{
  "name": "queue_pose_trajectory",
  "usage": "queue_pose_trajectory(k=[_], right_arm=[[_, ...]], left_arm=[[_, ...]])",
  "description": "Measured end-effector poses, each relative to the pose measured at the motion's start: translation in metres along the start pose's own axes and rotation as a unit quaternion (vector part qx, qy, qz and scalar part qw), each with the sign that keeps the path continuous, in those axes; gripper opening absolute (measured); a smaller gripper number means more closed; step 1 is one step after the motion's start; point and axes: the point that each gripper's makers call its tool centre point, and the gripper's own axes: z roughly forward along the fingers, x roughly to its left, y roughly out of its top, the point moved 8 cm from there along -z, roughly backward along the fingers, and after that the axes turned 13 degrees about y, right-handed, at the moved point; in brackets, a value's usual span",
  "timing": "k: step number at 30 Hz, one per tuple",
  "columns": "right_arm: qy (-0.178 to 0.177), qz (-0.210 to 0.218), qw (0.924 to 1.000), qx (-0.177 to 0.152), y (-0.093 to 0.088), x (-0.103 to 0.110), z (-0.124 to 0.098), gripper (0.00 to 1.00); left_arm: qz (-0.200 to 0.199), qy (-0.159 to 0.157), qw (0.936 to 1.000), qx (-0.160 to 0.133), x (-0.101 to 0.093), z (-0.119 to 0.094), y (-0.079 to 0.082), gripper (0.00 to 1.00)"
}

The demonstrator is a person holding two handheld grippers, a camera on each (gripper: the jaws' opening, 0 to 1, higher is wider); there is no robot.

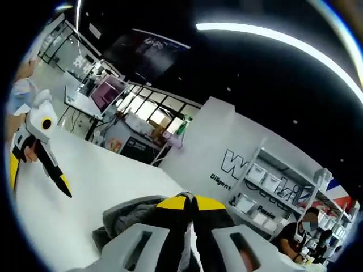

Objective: Fold the towel on the table until its edges align and the towel forms a compact rectangular stack.

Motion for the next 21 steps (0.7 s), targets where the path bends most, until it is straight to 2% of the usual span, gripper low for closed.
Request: queue_pose_trajectory(k=[9, 21], right_arm=[[-0.03, -0.018, 0.9992, -0.017, 0.025, -0.025, -0.006, 0.0], [-0.07, -0.021, 0.9969, -0.029, 0.038, -0.05, -0.022, 0.0]], left_arm=[[0.002, 0.0, 1.0, -0.004, -0.001, -0.003, 0.0, 0.97], [0.004, -0.002, 1.0, -0.006, -0.002, -0.004, 0.0, 0.97]])
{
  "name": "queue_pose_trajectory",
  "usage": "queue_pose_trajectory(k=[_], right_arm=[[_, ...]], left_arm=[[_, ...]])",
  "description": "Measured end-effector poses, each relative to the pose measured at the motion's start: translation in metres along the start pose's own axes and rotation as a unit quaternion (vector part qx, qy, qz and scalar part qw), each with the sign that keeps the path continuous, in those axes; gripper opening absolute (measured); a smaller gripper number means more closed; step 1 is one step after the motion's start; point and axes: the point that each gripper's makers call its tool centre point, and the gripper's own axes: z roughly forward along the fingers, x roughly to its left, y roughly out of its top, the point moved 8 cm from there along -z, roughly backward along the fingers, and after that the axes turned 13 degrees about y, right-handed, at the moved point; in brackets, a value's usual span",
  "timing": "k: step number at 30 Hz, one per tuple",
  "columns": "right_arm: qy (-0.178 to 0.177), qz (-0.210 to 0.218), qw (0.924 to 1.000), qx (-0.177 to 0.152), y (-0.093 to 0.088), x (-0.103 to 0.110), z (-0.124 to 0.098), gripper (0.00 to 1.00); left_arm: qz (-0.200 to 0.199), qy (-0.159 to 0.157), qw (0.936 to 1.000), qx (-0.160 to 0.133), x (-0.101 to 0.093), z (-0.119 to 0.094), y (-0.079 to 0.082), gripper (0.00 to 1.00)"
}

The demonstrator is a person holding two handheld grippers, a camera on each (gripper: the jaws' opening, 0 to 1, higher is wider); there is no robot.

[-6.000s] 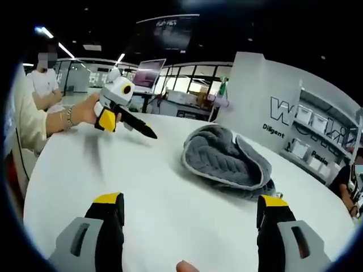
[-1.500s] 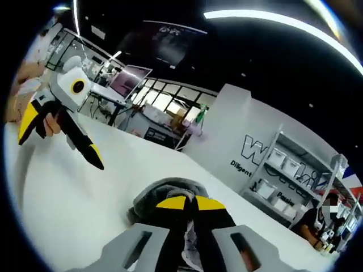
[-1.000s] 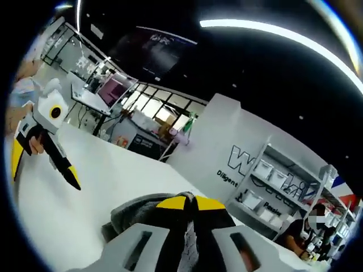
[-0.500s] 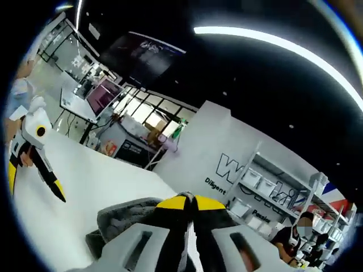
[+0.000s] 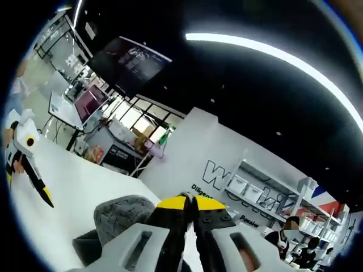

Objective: Fold the towel on the table until its edges align and the towel forms a compact rectangular stack.

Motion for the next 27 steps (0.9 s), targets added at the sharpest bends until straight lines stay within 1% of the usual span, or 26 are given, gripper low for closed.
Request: queue_pose_trajectory(k=[6, 14, 20, 24, 27], right_arm=[[-0.023, -0.004, 0.9997, 0.0, 0.003, -0.018, -0.005, 0.0], [-0.05, -0.014, 0.9986, -0.007, 0.012, -0.042, -0.02, 0.0], [-0.073, -0.012, 0.9972, -0.008, 0.015, -0.061, -0.031, 0.0], [-0.09, -0.011, 0.9958, -0.01, 0.015, -0.072, -0.041, 0.0], [-0.1, -0.015, 0.9948, -0.003, 0.01, -0.078, -0.048, 0.0]], left_arm=[[-0.001, 0.0, 1.0, 0.003, 0.002, 0.001, -0.001, 0.97], [-0.003, 0.002, 1.0, 0.002, 0.003, 0.0, -0.001, 0.97], [-0.003, 0.003, 1.0, 0.005, 0.003, 0.001, -0.002, 0.97], [-0.003, 0.004, 1.0, 0.006, 0.003, 0.001, -0.002, 0.97], [-0.002, 0.004, 1.0, 0.007, 0.003, 0.001, -0.002, 0.97]])
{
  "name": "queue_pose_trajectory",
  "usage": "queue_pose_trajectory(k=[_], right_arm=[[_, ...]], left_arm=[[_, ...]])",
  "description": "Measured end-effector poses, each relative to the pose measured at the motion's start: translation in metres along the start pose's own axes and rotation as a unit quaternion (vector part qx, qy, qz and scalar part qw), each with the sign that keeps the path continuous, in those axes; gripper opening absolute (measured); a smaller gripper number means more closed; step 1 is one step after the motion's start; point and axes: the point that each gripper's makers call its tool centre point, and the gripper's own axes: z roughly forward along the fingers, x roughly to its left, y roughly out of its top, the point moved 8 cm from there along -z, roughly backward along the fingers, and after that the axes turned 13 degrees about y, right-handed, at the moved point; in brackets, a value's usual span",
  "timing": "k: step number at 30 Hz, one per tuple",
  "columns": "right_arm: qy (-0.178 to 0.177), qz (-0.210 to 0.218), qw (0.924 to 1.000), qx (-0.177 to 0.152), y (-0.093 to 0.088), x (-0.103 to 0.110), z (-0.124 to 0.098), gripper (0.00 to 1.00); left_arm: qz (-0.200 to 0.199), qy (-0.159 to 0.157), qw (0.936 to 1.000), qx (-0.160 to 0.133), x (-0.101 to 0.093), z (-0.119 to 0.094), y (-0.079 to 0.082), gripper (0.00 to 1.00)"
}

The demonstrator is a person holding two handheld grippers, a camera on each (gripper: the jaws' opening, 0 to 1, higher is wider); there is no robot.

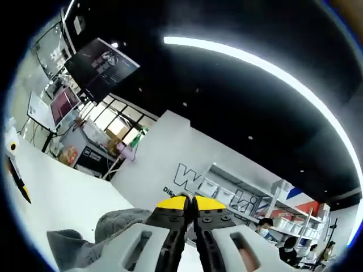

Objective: Fold the towel on the table until its edges align and the towel forms a compact rectangular stack.

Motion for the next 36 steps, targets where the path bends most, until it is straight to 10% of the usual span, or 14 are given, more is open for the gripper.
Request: queue_pose_trajectory(k=[28, 36], right_arm=[[-0.031, 0.018, 0.99, 0.136, -0.108, -0.029, -0.049, 0.0], [-0.026, 0.065, 0.9746, 0.213, -0.17, -0.017, -0.063, 0.0]], left_arm=[[0.001, 0.009, 0.9997, 0.021, 0.004, 0.006, -0.007, 0.97], [0.0, 0.014, 0.9997, 0.021, 0.007, 0.006, -0.007, 0.97]])
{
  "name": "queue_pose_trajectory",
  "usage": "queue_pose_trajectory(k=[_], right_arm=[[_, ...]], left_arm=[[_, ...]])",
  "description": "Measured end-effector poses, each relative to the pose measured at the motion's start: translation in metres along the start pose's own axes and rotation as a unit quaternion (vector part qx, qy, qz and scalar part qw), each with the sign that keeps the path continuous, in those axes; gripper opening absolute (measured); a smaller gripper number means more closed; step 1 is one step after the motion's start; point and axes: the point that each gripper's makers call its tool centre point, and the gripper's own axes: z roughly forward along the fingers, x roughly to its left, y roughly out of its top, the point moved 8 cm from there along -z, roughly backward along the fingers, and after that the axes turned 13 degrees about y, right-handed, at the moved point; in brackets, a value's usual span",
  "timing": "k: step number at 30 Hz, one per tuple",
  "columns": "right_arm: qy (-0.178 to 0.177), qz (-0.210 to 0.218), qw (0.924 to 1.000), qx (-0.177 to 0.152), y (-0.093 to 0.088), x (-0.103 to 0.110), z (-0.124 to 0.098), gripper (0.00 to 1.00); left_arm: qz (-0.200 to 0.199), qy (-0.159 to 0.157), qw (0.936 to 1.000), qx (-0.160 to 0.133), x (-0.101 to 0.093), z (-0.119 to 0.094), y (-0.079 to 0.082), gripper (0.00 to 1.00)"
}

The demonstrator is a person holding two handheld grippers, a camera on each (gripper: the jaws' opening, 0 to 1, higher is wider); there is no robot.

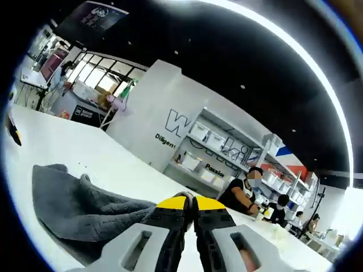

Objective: Fold the towel on the table until its edges align and the towel forms a compact rectangular stack.

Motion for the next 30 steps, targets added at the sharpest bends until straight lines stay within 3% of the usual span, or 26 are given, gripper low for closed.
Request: queue_pose_trajectory(k=[6, 16, 25, 30], right_arm=[[0.0, 0.023, 0.9996, 0.018, -0.036, 0.003, 0.001, 0.0], [0.022, 0.04, 0.9969, 0.064, -0.077, 0.013, -0.001, 0.01], [0.014, 0.055, 0.9889, 0.137, -0.126, 0.011, -0.002, 0.01], [0.015, 0.07, 0.985, 0.157, -0.15, 0.007, -0.001, 0.03]], left_arm=[[-0.002, 0.002, 1.0, 0.002, 0.001, 0.0, -0.002, 0.97], [-0.009, 0.007, 0.9999, 0.004, 0.005, 0.001, -0.002, 0.97], [-0.01, 0.01, 0.9999, 0.008, 0.006, 0.002, -0.005, 0.97], [-0.009, 0.012, 0.9998, 0.012, 0.007, 0.003, -0.007, 0.96]])
